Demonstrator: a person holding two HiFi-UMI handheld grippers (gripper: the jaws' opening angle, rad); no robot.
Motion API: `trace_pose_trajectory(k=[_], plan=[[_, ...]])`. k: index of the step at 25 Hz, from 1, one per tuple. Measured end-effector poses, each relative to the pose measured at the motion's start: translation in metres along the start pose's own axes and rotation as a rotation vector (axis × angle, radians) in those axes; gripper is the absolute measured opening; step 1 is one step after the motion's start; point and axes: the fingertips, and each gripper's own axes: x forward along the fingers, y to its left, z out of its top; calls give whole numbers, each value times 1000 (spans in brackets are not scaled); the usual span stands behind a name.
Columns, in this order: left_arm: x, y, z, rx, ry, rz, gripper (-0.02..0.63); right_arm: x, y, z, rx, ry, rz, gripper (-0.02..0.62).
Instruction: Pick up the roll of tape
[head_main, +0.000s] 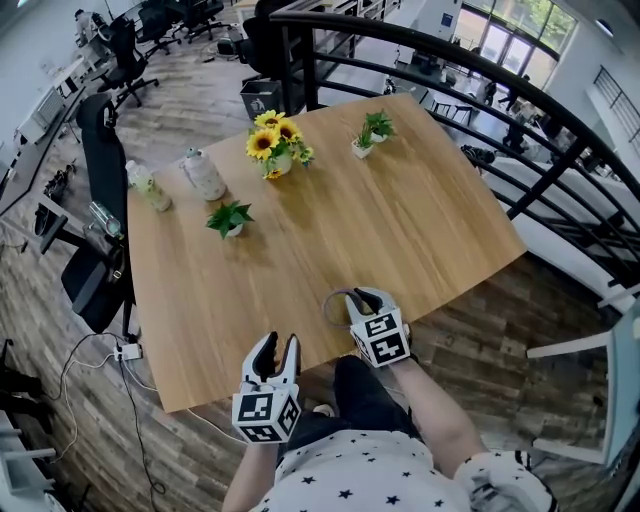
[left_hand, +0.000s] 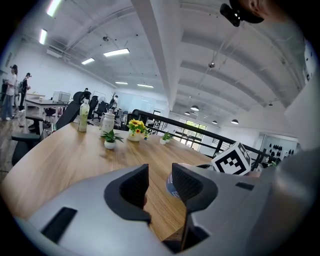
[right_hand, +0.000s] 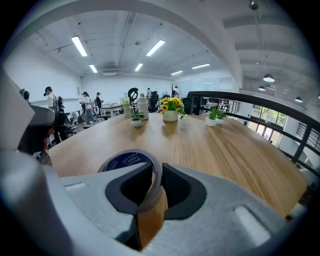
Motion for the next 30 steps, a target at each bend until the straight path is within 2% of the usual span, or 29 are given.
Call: trace_pose_trajectory(k=[30], plan=[[-112,-21,-10,55,-89,-31,140,-131,85,7,-12,-182,-34,70]])
